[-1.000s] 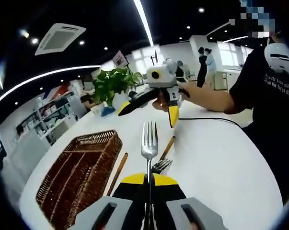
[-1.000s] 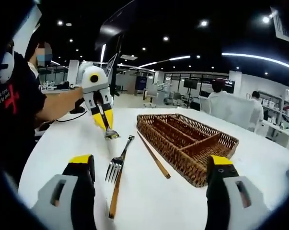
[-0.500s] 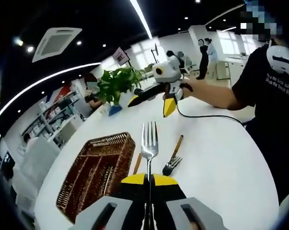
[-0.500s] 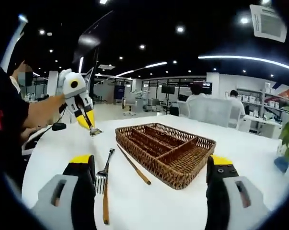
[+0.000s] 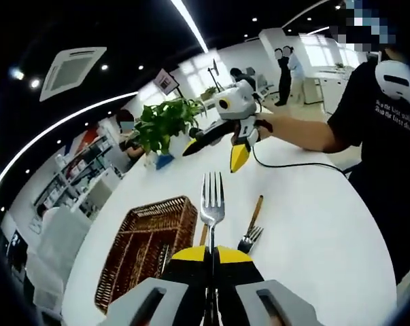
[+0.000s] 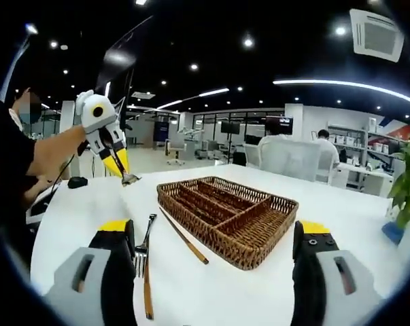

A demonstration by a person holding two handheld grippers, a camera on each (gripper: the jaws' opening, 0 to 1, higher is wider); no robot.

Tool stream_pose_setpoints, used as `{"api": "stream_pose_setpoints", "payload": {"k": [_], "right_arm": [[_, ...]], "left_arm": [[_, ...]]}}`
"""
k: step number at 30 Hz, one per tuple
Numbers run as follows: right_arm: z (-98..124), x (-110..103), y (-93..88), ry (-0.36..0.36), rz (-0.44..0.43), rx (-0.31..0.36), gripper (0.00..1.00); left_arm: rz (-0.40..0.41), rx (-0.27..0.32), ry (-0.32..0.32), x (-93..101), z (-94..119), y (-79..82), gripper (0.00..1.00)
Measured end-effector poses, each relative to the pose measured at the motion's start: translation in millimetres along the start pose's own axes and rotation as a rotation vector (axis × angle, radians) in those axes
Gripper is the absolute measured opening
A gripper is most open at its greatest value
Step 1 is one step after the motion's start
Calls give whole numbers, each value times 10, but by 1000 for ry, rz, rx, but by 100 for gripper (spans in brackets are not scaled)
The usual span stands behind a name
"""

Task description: Arrange the knives, forks, and spoons in their matching storage slots by inserting each utensil handle-first until every utensil is classified and aligned in the correct compartment

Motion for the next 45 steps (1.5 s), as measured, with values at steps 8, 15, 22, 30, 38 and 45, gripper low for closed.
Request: {"api": "stream_pose_setpoints", "payload": {"k": [8, 15, 22, 30, 38, 45], "right_arm": [[-10, -9, 3, 1, -1, 5, 99], [-15, -6, 11, 1, 1, 9, 99], [-19, -14, 32, 5, -11, 22, 99], [-16, 5, 14, -2, -15, 14, 99], [-21, 41, 11, -19, -5, 20, 99], [-21, 69, -31, -24, -17, 8, 99]], "left_arm": [[-6, -26, -9, -48, 19, -70, 2], [-7, -35, -11, -150, 8, -105, 2], [-6, -34, -12, -256, -34, -172, 2], [-13, -47, -16, -392, -84, -257, 2], [-24, -55, -25, -529, -131, -316, 2], [-22, -68, -32, -680, -177, -379, 2]]}}
Point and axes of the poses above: the point that each gripper's makers call its tool centre point, and the gripper's own axes: z roughly backward along the fingers, x roughly to its right, y roughly out of its top, the point moved 3 cm from there along z, roughly backward along the fingers, and after that the axes turned 15 degrees about x, right-handed, at the moved point
